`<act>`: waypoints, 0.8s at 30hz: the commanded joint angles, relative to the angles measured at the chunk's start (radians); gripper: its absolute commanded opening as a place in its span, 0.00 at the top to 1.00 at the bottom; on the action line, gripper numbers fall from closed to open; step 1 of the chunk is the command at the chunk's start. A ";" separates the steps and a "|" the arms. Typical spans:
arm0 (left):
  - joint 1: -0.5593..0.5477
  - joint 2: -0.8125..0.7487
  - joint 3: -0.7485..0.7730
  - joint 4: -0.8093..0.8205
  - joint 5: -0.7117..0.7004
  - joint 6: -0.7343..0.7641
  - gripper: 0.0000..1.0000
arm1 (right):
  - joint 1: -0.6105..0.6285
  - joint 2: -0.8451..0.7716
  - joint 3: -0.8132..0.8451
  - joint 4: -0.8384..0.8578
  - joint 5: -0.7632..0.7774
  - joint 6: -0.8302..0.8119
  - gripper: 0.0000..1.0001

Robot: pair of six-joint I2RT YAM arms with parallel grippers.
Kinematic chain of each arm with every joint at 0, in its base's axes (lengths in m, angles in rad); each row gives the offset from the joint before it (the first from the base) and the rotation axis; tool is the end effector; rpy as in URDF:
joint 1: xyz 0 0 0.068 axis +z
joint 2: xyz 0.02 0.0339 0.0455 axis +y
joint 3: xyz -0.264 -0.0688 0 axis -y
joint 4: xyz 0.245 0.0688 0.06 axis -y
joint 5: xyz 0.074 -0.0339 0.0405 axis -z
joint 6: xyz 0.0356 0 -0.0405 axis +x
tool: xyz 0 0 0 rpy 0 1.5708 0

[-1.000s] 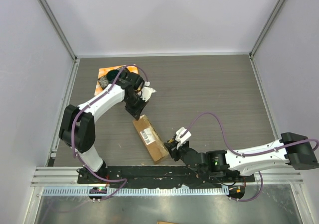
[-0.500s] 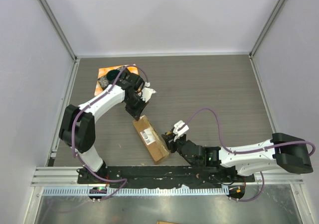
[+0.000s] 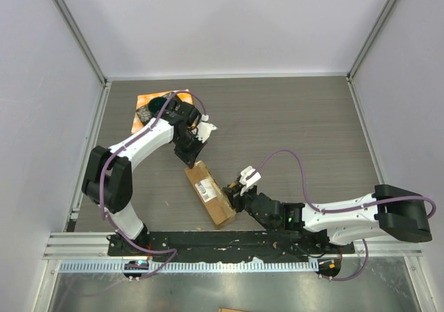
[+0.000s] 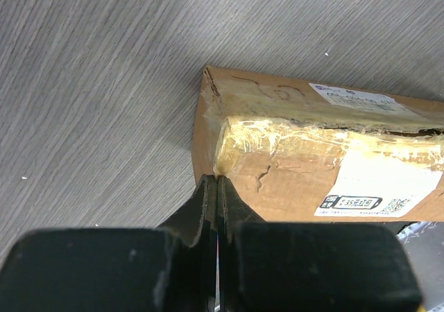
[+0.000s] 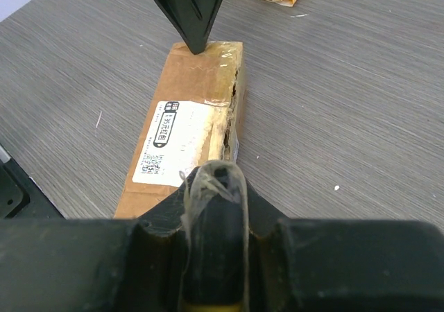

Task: Unpack the express box
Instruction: Cut the express box at the center of the board.

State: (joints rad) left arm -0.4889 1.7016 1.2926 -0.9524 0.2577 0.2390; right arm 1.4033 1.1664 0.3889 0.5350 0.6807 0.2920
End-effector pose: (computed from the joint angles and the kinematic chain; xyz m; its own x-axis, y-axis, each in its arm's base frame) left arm 0.2832 -0.1609 0.2268 -0.7204 0.6425 -0.2610 0.6911 0.6965 -0.1930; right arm 0.0607 0.2245 0.2027 -0.2296 -0.0160 -0.9732 -0.6248 0.7691 0.1347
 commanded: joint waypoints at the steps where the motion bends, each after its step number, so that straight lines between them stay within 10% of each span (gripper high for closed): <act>1: -0.005 -0.013 -0.019 0.024 0.008 -0.012 1.00 | -0.012 0.013 0.021 0.065 -0.016 0.024 0.99; 24: -0.005 -0.017 -0.029 0.035 0.008 -0.020 1.00 | -0.021 0.036 0.015 0.045 -0.047 0.070 0.99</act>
State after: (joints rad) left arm -0.4889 1.6974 1.2865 -0.9459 0.2577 0.2348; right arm 1.3842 1.1893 0.3889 0.5449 0.6415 0.3290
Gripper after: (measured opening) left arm 0.012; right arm 0.235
